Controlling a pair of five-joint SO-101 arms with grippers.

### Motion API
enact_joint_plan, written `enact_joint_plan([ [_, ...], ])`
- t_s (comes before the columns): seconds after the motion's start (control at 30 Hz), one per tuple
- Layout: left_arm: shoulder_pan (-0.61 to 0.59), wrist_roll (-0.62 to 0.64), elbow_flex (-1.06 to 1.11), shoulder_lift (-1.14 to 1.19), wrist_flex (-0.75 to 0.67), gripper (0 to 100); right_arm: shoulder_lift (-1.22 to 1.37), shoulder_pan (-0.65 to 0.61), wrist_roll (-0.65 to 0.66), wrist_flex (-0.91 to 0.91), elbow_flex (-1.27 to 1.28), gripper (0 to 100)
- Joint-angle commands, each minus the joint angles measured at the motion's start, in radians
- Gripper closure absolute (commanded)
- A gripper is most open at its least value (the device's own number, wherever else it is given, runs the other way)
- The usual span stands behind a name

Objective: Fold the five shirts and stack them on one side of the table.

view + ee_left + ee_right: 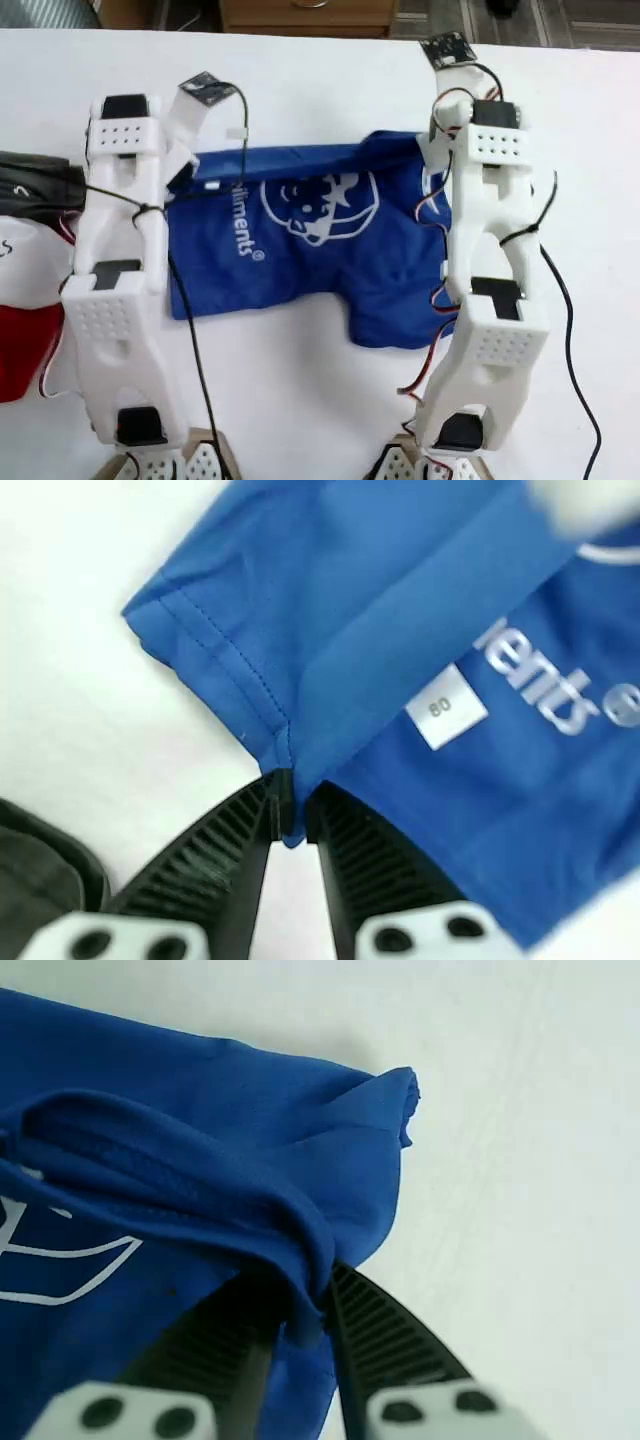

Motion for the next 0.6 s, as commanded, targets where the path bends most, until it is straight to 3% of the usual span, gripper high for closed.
enact_joint_plan([
  [0.0, 0.032, -0.029, -0.071, -0.031, 0.133, 97, -0.104, 0.038, 0.002, 0.073, -0.049, 97.9],
  [0.17, 0.023, -0.021, -0.035, -0.080, 0.173, 97, -0.147, 0.044, 0.003, 0.211, -0.046, 97.8],
  [0.33, 0.014, -0.020, 0.173, -0.236, 0.141, 97, -0.231, 0.039, 0.015, 0.237, 0.029, 97.8],
  [0.57, 0.012, -0.018, 0.633, -0.514, -0.066, 97, -0.501, 0.059, 0.051, 0.044, 0.482, 97.8],
])
